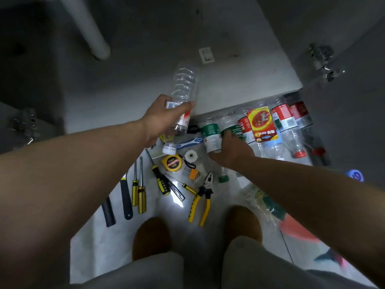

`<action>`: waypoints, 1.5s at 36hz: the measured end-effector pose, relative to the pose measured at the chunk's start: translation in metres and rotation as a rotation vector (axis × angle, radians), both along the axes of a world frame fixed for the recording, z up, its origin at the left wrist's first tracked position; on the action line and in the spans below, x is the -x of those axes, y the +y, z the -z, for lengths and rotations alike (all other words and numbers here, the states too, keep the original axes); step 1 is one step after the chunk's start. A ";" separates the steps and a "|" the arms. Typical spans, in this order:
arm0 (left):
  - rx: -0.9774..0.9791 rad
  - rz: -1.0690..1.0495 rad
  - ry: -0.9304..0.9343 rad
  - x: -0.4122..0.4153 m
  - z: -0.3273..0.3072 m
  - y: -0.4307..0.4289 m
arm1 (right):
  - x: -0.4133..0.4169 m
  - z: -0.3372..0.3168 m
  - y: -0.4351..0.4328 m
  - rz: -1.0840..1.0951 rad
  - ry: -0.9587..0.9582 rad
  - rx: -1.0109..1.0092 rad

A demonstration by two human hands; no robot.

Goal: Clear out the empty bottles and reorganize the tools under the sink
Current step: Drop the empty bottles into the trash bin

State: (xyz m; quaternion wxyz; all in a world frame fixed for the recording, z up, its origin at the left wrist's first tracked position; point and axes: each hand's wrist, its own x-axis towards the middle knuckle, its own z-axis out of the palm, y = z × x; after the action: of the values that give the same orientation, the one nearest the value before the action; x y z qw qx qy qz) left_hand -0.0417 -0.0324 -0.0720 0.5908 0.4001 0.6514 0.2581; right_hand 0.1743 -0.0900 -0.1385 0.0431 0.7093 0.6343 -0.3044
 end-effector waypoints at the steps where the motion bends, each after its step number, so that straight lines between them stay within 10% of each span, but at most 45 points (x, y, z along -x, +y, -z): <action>1: 0.004 -0.003 -0.009 0.002 0.001 -0.001 | 0.005 0.003 0.000 0.005 -0.024 0.000; 15: 0.139 0.197 -0.041 -0.011 -0.013 -0.002 | -0.001 0.006 -0.005 0.149 0.075 0.079; 27: 0.104 0.485 -0.036 -0.082 -0.111 -0.022 | -0.094 -0.136 -0.044 0.319 0.222 -0.003; 38: -0.073 0.853 -0.075 -0.171 -0.230 -0.108 | -0.189 -0.270 -0.172 0.621 0.190 -0.287; 54: -0.079 1.286 -0.017 -0.300 -0.288 -0.276 | -0.285 -0.361 -0.442 0.842 0.233 0.027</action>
State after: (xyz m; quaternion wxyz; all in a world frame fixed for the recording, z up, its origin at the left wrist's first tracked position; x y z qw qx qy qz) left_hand 0.2579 -0.3088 0.2158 0.6176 0.7301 0.2666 -0.1204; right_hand 0.4588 -0.5324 0.2222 -0.1474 0.8665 0.2864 -0.3814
